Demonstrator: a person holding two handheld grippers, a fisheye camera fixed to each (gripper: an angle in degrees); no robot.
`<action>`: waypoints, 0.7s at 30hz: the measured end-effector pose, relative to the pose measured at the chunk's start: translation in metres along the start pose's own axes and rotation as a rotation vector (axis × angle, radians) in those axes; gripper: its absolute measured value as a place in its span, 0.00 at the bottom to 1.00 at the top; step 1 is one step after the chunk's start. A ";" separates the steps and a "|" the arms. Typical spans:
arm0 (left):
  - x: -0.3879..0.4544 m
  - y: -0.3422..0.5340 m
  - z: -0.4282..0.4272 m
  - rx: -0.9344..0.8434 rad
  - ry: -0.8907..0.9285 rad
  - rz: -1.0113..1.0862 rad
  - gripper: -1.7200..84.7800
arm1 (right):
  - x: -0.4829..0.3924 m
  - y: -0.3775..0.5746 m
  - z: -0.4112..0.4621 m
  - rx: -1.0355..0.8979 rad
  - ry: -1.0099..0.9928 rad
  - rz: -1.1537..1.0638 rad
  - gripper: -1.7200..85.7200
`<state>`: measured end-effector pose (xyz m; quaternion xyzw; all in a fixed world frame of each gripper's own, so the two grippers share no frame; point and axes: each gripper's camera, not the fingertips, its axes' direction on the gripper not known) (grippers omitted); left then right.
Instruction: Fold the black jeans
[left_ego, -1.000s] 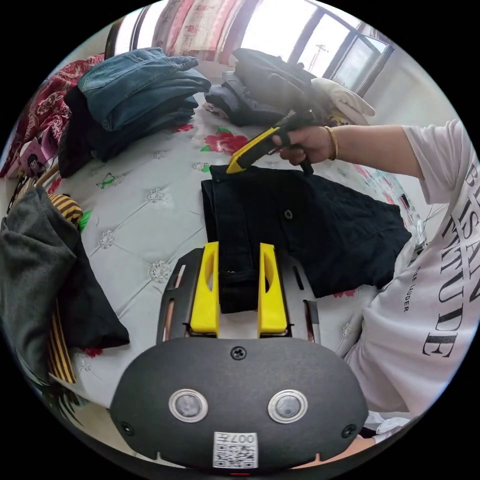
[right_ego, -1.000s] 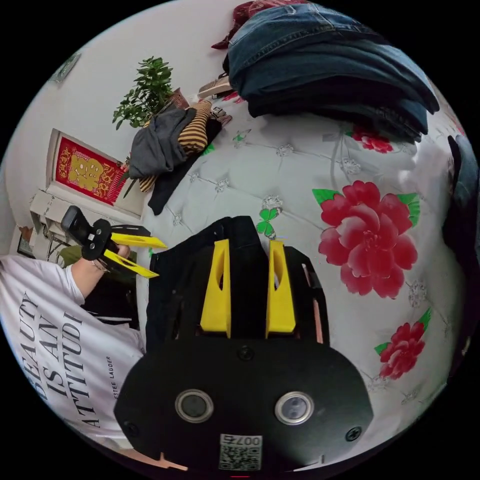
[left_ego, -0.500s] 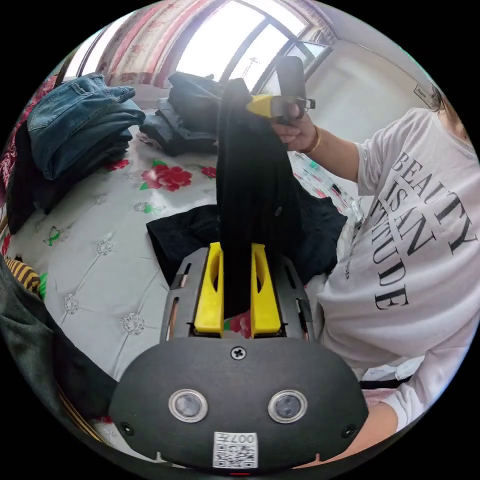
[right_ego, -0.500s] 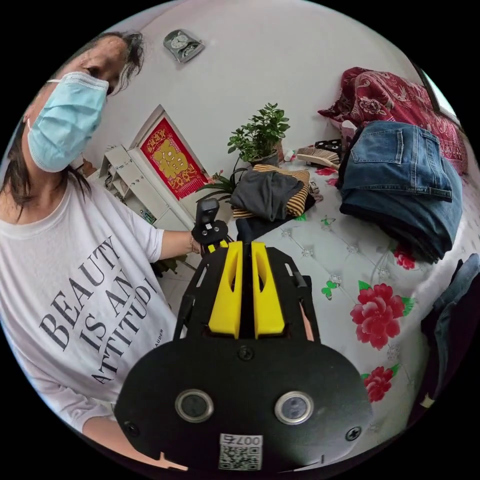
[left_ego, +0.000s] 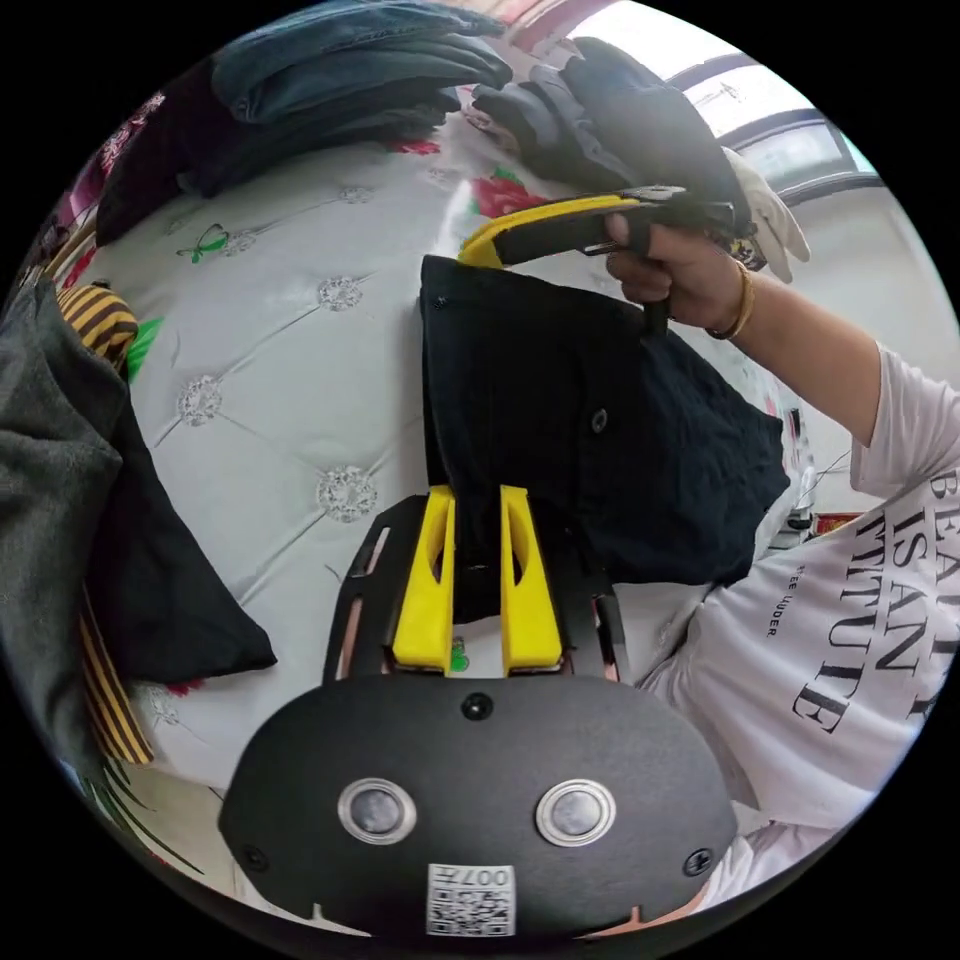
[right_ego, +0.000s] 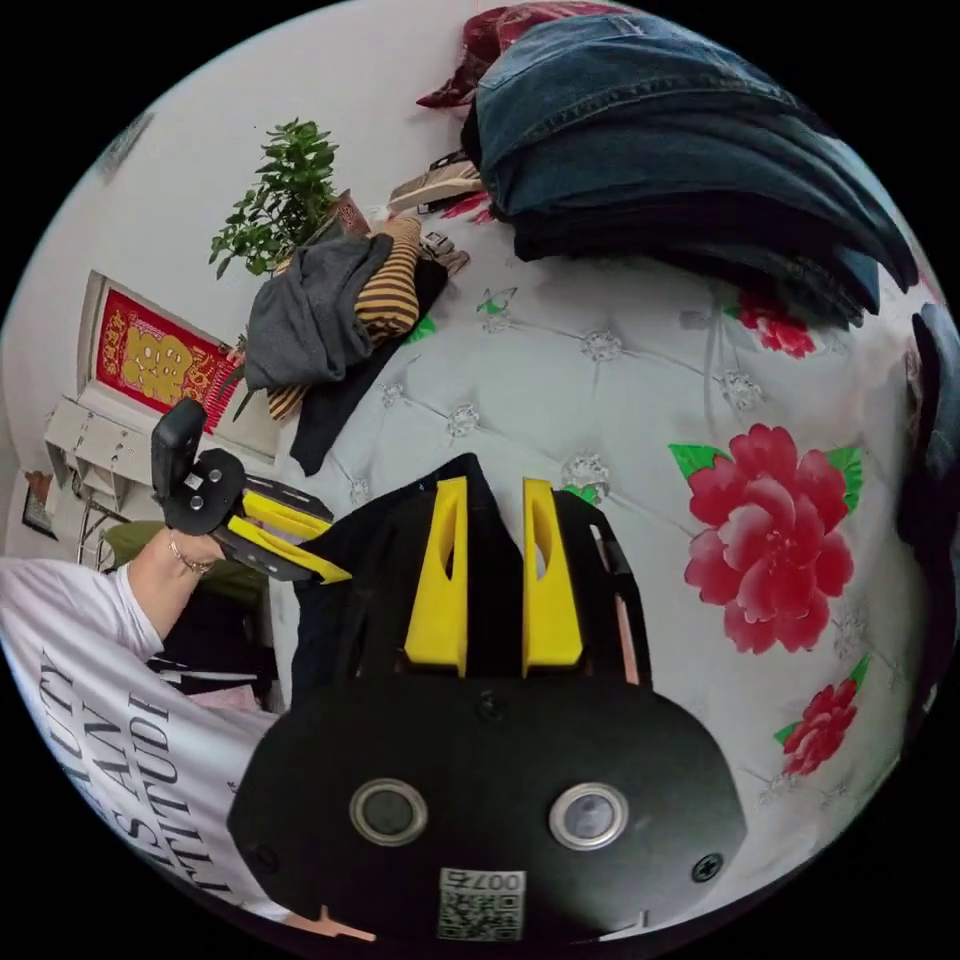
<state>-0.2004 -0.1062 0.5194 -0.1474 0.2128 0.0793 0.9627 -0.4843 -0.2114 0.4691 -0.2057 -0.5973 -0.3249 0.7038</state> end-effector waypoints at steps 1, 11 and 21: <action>0.001 0.003 -0.005 0.015 -0.012 -0.010 0.14 | 0.000 0.007 -0.011 0.038 -0.005 0.008 0.08; 0.073 0.033 0.004 0.011 -0.189 -0.043 0.21 | -0.068 0.218 -0.085 -0.057 0.117 0.025 0.08; 0.122 0.016 -0.010 0.009 -0.302 0.049 0.17 | -0.109 0.356 -0.105 0.003 0.227 0.344 0.08</action>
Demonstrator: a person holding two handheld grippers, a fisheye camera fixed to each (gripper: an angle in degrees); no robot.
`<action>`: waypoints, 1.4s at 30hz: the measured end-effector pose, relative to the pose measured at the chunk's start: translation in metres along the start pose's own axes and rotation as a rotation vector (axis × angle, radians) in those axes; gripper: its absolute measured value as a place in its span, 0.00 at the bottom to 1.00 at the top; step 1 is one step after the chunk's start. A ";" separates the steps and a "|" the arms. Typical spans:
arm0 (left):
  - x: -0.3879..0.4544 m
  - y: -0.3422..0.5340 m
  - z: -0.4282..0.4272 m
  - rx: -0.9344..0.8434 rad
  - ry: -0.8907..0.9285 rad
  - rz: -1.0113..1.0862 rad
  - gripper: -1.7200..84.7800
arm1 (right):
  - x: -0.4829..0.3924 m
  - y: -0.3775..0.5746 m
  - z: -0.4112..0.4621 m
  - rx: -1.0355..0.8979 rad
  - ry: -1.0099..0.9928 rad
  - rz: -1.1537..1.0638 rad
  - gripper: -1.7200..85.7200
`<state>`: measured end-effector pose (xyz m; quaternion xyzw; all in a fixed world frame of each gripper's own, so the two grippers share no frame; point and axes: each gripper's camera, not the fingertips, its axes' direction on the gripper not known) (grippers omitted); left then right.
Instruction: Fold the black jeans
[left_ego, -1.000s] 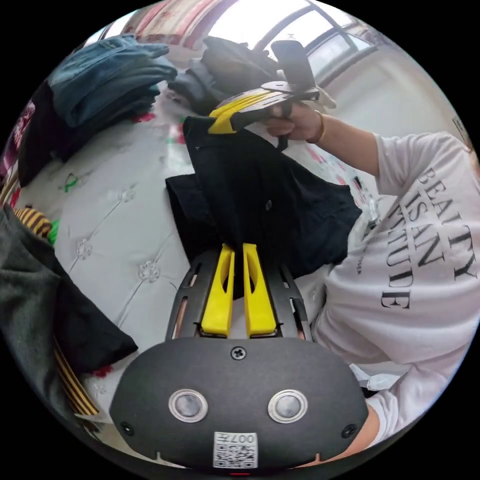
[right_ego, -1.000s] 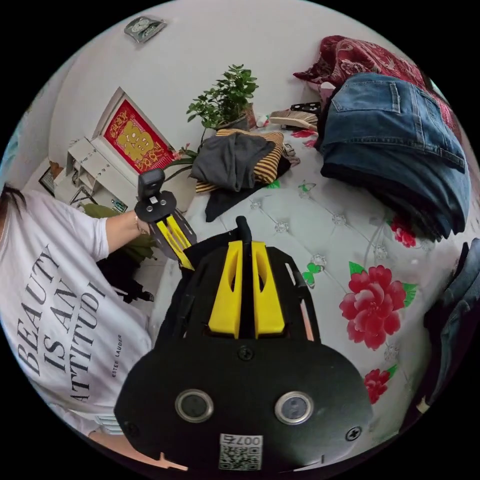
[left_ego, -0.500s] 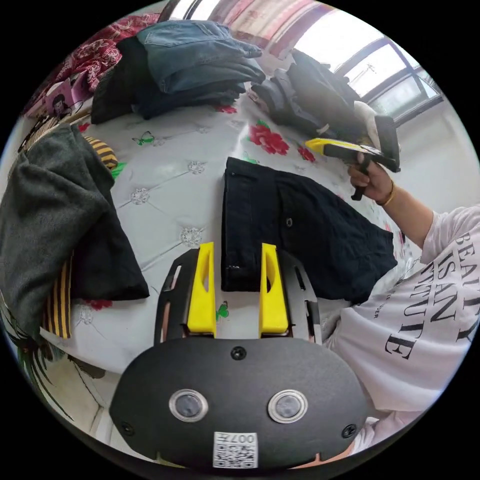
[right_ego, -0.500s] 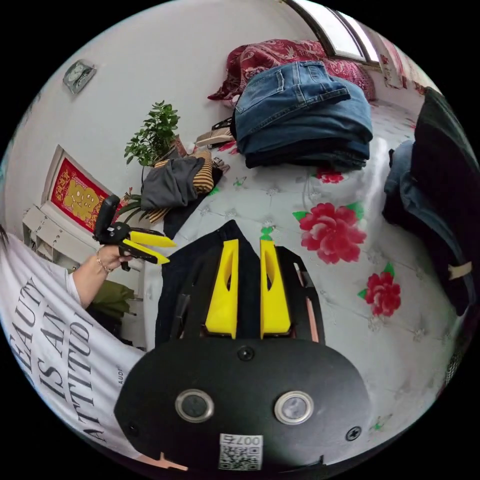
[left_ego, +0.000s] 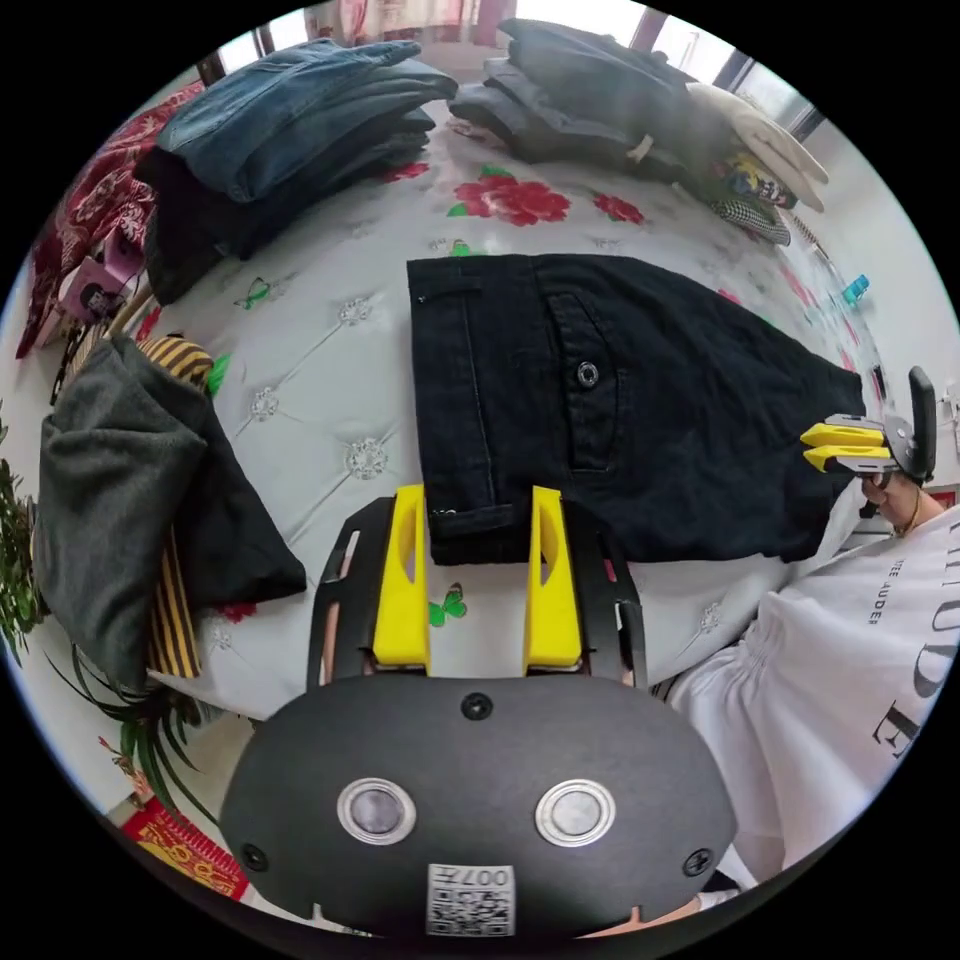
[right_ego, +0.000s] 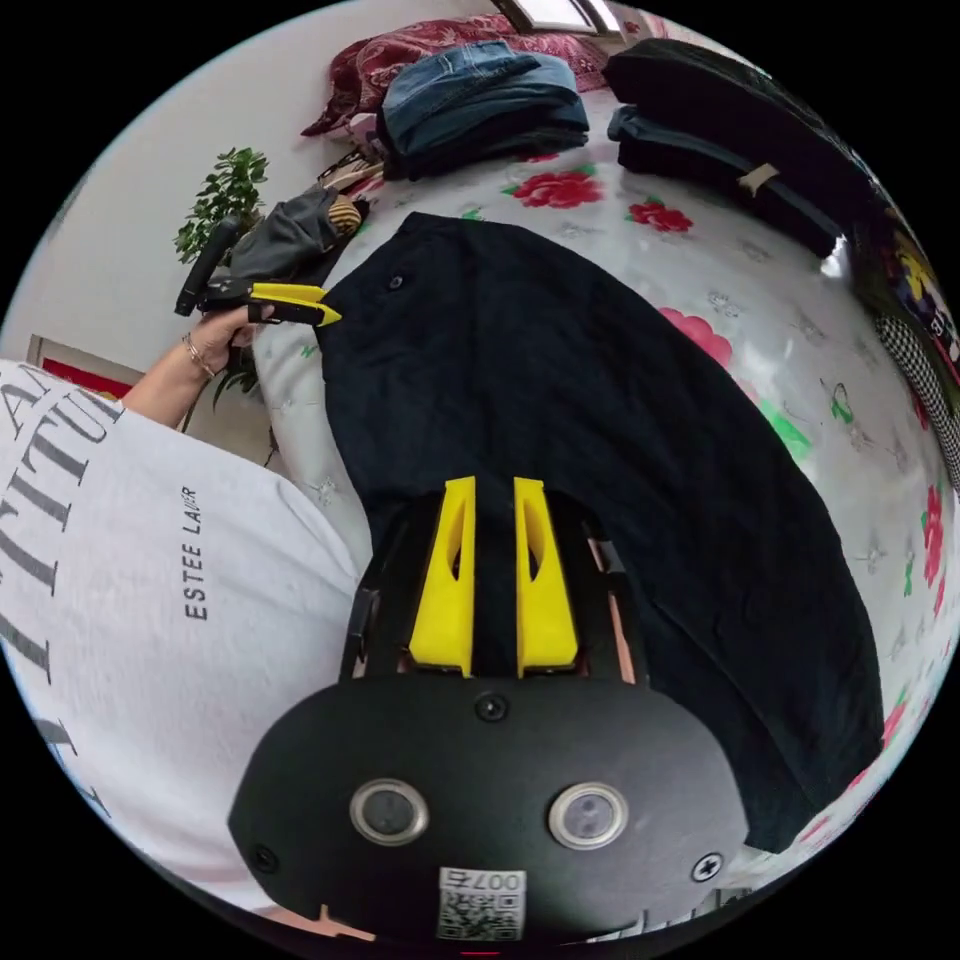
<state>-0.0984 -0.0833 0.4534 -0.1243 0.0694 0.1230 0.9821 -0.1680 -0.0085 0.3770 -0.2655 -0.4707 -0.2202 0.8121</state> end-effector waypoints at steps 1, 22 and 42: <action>0.003 0.003 -0.006 0.018 -0.007 -0.009 0.17 | 0.000 0.008 -0.007 0.008 -0.007 0.009 0.08; 0.157 0.000 0.025 -0.053 -0.174 0.287 0.10 | -0.044 0.172 -0.010 0.163 -0.034 0.023 0.11; 0.178 0.002 0.020 -0.041 -0.246 0.241 0.05 | -0.035 0.277 -0.056 0.172 -0.130 -0.036 0.02</action>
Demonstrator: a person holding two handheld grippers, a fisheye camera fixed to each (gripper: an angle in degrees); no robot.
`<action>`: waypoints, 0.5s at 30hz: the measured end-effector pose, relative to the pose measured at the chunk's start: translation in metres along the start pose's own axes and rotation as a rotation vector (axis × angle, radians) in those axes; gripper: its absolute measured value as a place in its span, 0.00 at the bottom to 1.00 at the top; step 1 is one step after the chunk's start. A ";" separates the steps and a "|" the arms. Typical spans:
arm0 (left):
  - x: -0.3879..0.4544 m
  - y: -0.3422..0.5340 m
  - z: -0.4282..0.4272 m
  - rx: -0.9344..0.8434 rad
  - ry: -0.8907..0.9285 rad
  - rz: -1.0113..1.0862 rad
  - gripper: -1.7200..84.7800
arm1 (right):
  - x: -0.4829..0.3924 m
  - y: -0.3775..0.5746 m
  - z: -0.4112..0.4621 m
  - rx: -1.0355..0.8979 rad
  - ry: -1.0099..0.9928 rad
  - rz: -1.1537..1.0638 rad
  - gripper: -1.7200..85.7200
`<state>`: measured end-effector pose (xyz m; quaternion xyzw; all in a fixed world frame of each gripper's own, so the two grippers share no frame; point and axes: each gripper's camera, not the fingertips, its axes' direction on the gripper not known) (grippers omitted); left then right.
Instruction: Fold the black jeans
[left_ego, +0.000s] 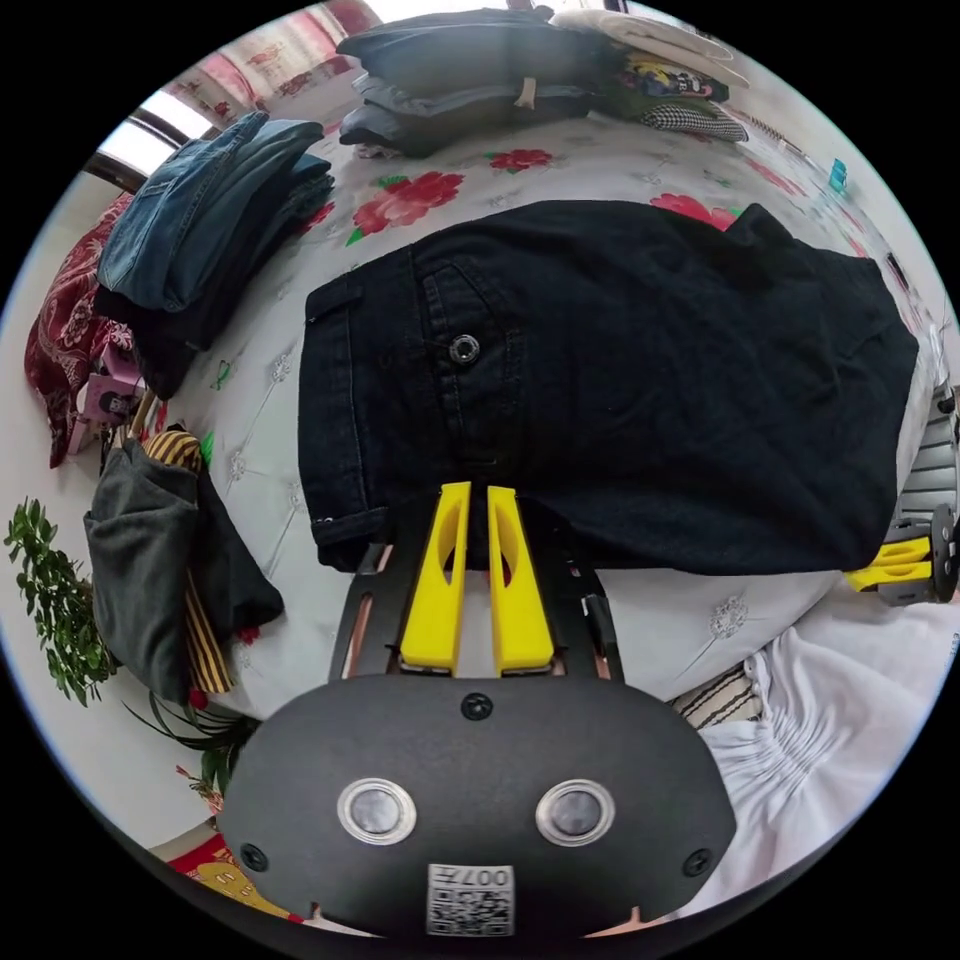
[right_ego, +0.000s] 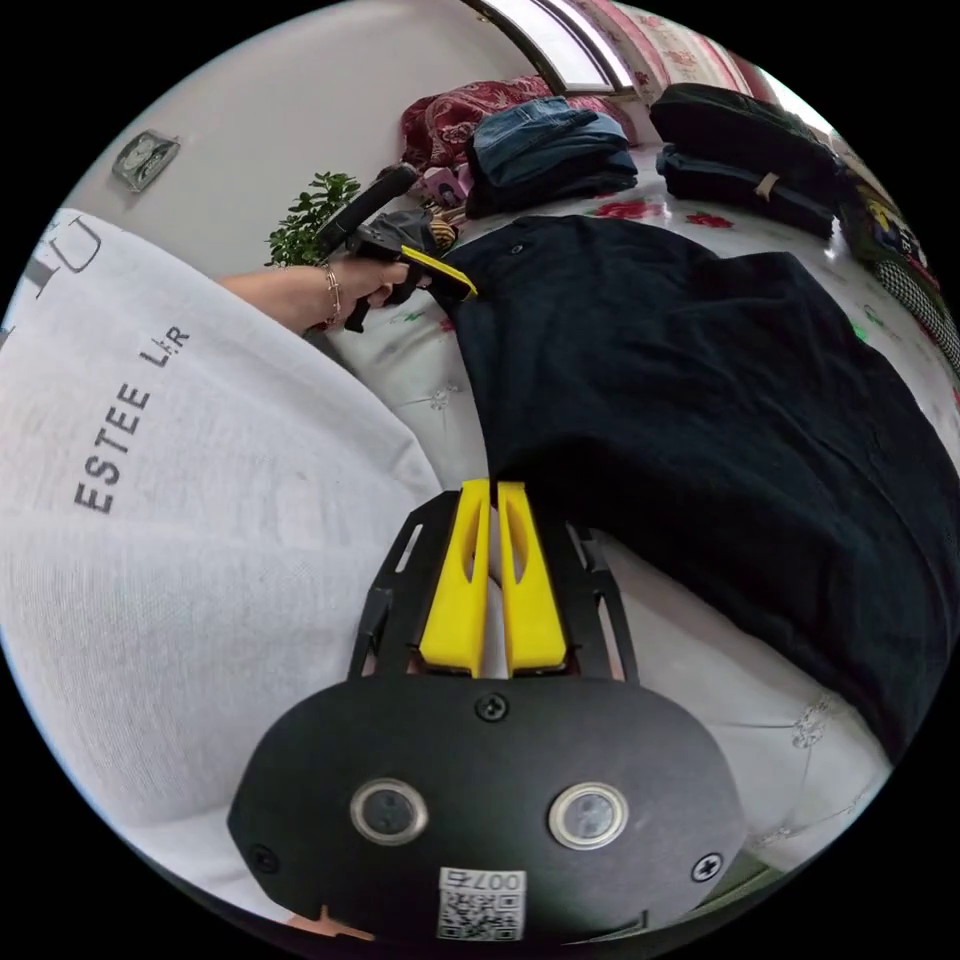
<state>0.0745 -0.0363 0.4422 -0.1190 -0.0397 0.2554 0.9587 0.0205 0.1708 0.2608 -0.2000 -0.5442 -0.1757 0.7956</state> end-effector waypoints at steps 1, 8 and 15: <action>0.002 0.000 -0.001 -0.003 -0.011 0.008 0.05 | 0.004 0.003 -0.001 -0.010 -0.016 0.017 0.02; -0.007 0.025 -0.008 -0.063 -0.079 -0.069 0.03 | 0.056 0.076 -0.108 0.162 0.104 0.285 0.03; -0.012 0.042 -0.075 0.104 -0.159 -0.187 0.01 | 0.147 0.116 -0.199 0.374 0.346 0.551 0.05</action>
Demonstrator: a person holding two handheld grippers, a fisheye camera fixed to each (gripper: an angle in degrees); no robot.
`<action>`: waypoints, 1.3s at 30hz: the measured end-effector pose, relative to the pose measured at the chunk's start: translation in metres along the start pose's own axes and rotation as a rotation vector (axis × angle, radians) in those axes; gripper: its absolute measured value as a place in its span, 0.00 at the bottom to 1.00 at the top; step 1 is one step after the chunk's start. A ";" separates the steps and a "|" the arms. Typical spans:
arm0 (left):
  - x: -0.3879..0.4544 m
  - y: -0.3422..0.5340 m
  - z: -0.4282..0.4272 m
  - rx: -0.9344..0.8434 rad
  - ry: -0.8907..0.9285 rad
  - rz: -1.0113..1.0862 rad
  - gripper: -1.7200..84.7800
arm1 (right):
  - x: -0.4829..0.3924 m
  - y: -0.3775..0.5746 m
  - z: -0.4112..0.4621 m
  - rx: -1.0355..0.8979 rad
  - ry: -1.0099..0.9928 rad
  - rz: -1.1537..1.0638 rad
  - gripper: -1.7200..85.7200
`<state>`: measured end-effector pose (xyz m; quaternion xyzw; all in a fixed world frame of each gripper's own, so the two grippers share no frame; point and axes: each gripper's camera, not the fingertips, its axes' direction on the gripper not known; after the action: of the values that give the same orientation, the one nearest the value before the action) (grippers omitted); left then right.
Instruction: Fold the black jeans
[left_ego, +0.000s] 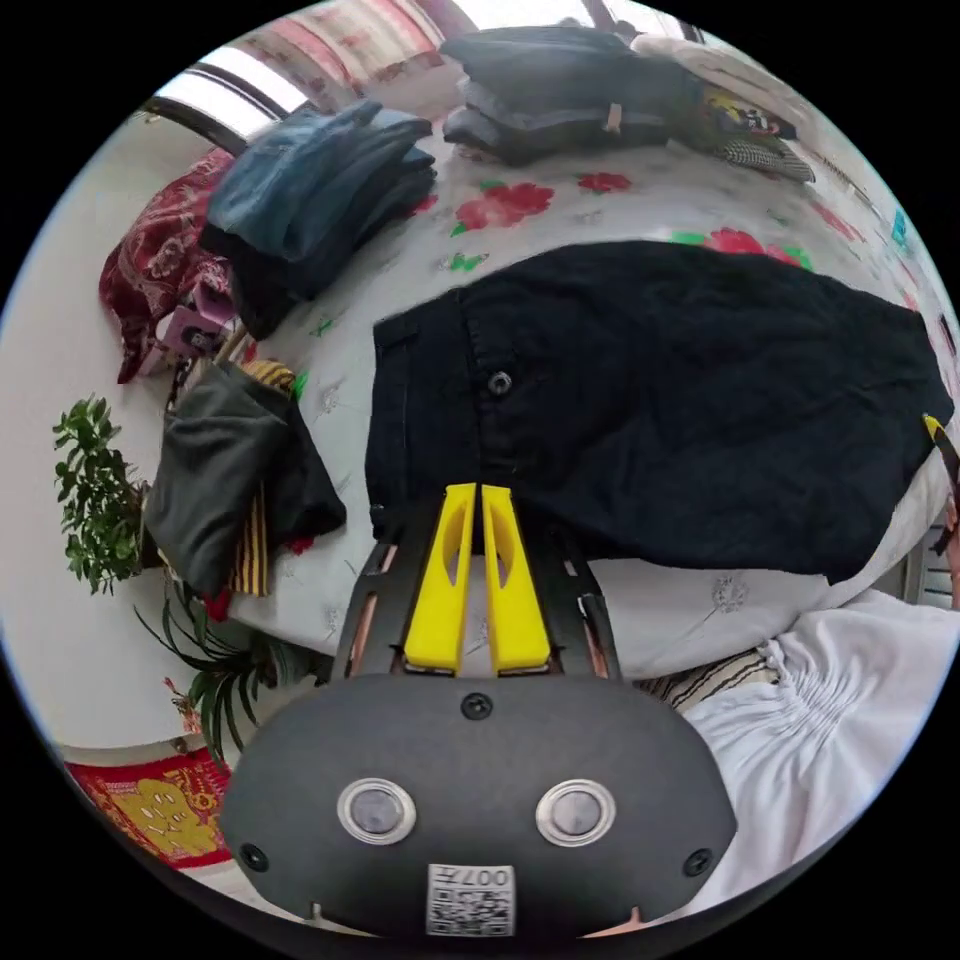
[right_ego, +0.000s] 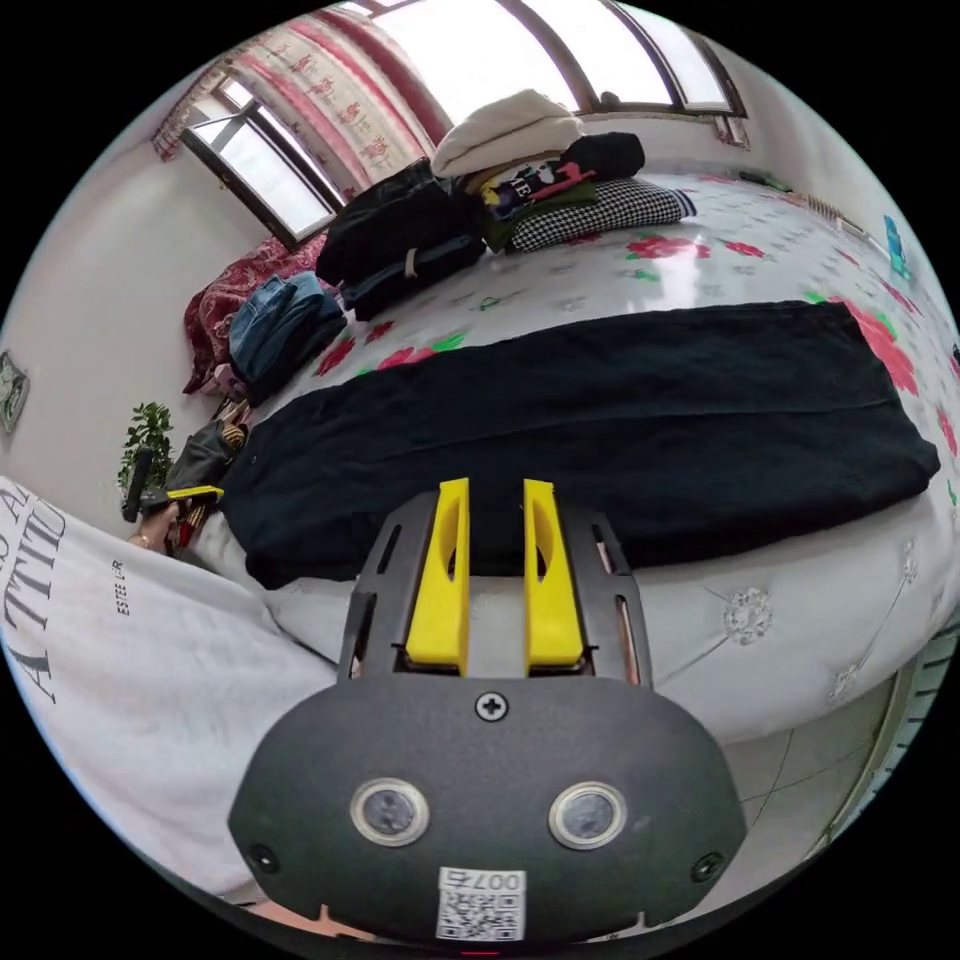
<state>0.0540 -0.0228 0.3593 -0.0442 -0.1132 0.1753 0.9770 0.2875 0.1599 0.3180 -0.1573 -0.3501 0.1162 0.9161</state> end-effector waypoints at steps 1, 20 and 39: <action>0.005 -0.002 -0.014 0.059 0.010 0.019 0.01 | 0.005 -0.002 0.000 -0.006 0.010 0.001 0.05; 0.159 -0.047 0.000 -0.019 0.634 0.257 0.01 | 0.284 0.050 -0.191 0.470 -0.006 0.808 0.11; -0.046 0.089 0.069 0.119 0.643 -0.947 0.06 | 0.078 -0.119 -0.203 0.288 -0.155 -0.011 0.12</action>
<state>-0.0338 0.0470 0.4052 0.0153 0.1923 -0.2975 0.9350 0.4940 0.0329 0.2665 -0.0129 -0.4004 0.1720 0.8999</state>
